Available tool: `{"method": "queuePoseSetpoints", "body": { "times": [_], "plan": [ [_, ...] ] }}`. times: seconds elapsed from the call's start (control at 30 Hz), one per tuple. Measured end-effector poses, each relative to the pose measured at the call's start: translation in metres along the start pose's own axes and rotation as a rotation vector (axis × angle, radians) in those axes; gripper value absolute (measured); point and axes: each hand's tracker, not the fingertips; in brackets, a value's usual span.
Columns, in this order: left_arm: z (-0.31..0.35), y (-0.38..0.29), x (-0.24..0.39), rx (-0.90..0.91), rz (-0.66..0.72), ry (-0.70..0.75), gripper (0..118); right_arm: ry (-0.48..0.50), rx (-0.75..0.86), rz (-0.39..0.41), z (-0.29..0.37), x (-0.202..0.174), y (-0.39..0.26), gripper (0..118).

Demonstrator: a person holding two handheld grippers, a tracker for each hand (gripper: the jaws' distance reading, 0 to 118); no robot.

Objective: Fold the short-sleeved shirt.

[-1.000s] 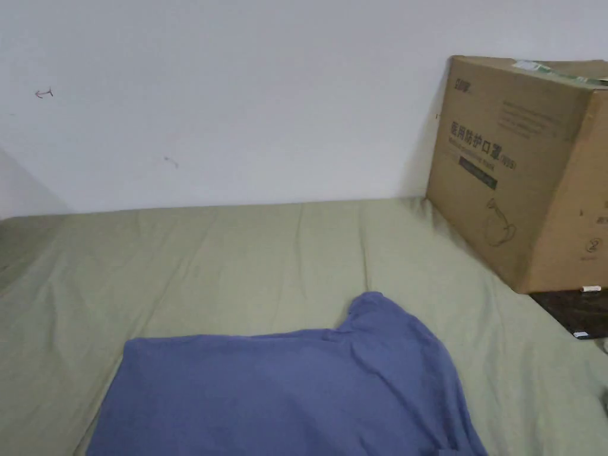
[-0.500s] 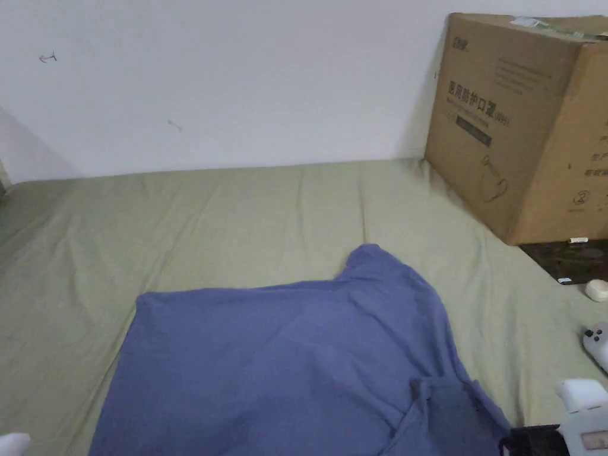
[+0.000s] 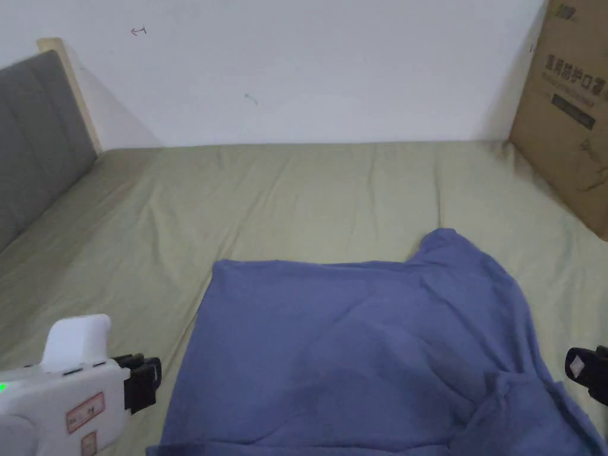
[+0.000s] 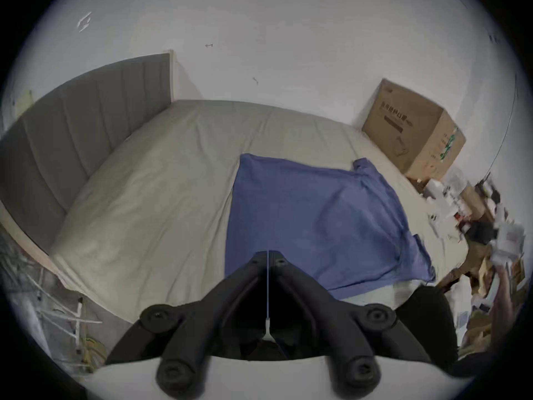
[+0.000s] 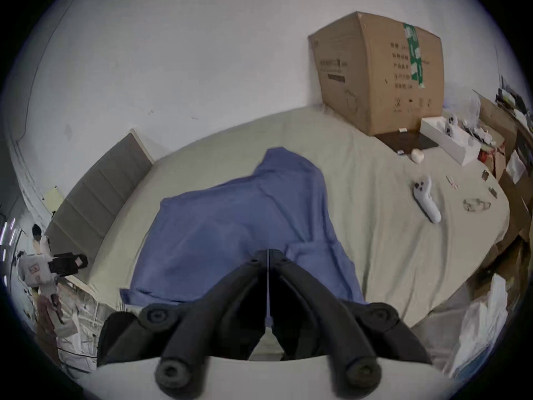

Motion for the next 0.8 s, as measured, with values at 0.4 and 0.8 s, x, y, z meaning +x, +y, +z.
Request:
{"method": "queuePoseSetpoints", "body": {
  "times": [0.4,0.8],
  "plan": [
    [-0.115,-0.049,-0.051,-0.404,0.017,-0.004,112,0.014,-0.105,0.032,-0.019,0.004,-0.014,1],
    [-0.093,-0.047,-0.031,-0.325,-0.089,-0.045,4,-0.04,-0.202,-0.061,-0.032,0.05,-0.033,1]
  ]
}}
